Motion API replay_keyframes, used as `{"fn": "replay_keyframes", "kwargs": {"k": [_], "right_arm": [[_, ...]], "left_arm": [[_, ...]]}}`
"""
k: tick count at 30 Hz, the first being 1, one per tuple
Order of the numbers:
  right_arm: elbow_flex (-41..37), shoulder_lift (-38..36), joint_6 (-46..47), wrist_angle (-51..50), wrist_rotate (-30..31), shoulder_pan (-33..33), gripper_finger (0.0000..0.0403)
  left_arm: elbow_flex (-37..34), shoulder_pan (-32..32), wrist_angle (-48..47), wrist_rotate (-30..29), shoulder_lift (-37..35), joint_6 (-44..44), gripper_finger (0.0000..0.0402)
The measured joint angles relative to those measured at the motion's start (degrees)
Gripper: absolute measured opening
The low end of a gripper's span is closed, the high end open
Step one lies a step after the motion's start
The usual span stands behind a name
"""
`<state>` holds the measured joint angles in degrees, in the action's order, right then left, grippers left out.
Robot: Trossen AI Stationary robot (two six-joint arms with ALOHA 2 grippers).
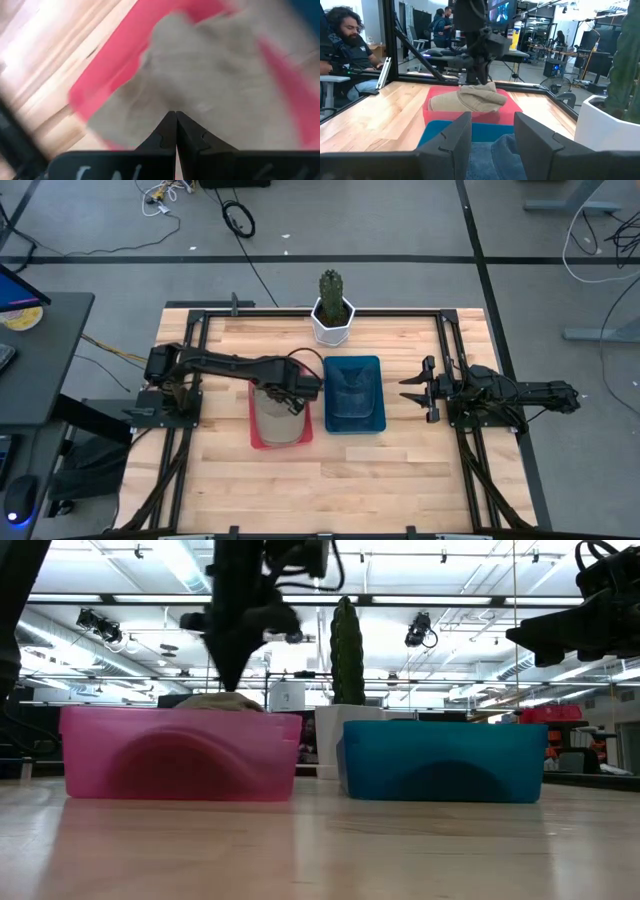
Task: Pick & Place hat
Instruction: Return to Home Position
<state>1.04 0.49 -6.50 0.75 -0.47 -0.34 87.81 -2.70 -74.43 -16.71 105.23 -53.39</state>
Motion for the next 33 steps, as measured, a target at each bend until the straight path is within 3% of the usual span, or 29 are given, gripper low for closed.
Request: {"fn": "replay_keyframes", "kwargs": {"k": [8, 17, 33], "right_arm": [[0.0, 0.0, 0.0, 0.0, 0.0, 0.0, 0.0153], [0.0, 0.0, 0.0, 0.0, 0.0, 0.0, 0.0153], [0.0, 0.0, 0.0, 0.0, 0.0, 0.0, 0.0153]], "left_arm": [[2.2, -0.1, 12.3, 0.0, 0.0, 0.1, 0.0003], [2.2, -0.8, 20.4, -1.1, 0.0, 6.6, 0.0003], [2.2, -2.4, 20.7, -1.1, 0.0, 13.9, 0.0003]]}}
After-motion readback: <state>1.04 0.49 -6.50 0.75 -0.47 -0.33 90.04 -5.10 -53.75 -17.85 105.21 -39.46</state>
